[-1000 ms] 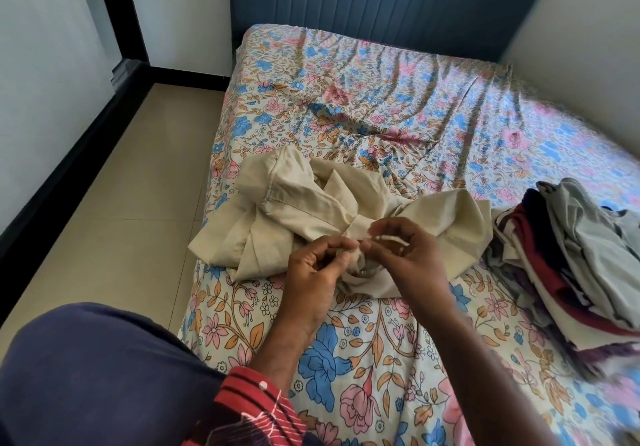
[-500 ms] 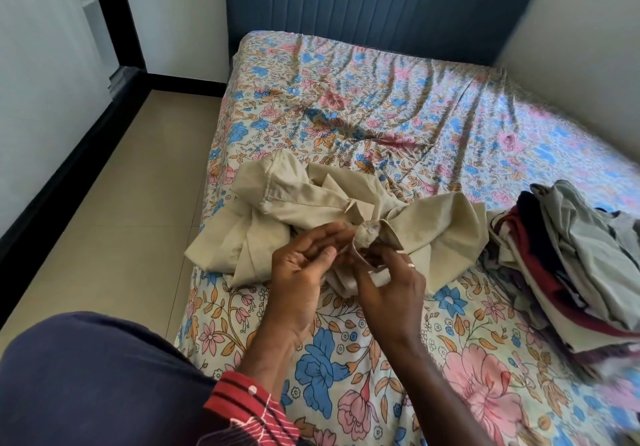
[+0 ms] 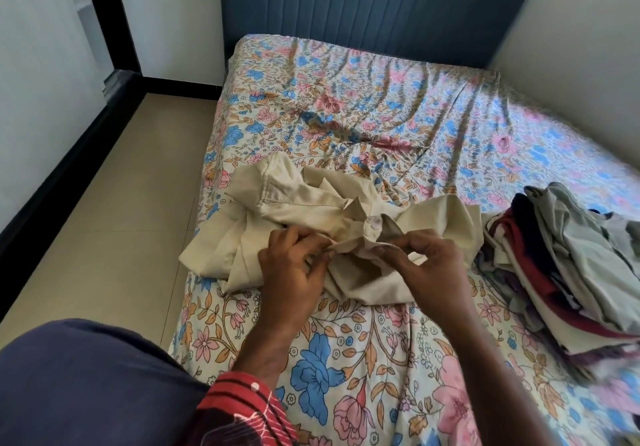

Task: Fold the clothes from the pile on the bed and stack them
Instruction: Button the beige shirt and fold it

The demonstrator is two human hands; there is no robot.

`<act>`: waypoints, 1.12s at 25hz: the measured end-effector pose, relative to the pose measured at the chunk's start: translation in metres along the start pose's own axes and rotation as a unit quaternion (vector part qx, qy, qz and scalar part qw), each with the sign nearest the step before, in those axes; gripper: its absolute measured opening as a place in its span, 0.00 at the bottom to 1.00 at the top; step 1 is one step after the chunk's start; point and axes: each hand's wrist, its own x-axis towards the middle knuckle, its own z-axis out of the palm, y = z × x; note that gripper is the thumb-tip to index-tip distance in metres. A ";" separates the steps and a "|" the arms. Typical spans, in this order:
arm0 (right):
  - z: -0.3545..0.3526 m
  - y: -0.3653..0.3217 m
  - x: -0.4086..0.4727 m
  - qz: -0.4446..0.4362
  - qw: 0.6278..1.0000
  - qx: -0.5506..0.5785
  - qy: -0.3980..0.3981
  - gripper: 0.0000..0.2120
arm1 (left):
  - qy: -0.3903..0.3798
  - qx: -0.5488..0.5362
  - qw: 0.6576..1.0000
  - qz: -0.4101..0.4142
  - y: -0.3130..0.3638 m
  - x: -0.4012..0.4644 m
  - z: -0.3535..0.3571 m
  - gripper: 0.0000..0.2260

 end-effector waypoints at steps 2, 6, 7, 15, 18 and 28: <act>-0.027 0.009 0.010 -0.012 0.995 -0.060 -0.075 0.08 | -0.002 -0.095 0.995 -0.025 -0.003 0.013 -0.015 0.02; -0.069 0.008 0.034 -0.091 0.993 -0.066 -0.042 0.12 | -0.148 -0.337 0.924 -0.098 0.008 0.059 -0.067 0.05; -0.081 0.000 0.041 -0.099 0.994 -0.007 -0.053 0.15 | -0.213 -0.374 0.898 -0.093 0.011 0.071 -0.083 0.06; -0.071 -0.044 0.165 -0.039 0.978 -0.123 -0.164 0.13 | -0.224 -0.013 0.972 -0.066 0.033 0.200 -0.106 0.06; -0.037 -0.081 0.188 -0.116 0.946 -0.111 0.283 0.08 | 0.182 0.041 0.979 0.075 0.074 0.219 -0.092 0.02; 0.095 -0.001 0.015 0.109 0.991 0.030 0.069 0.05 | 0.057 -0.224 0.931 -0.282 0.026 0.030 0.002 0.08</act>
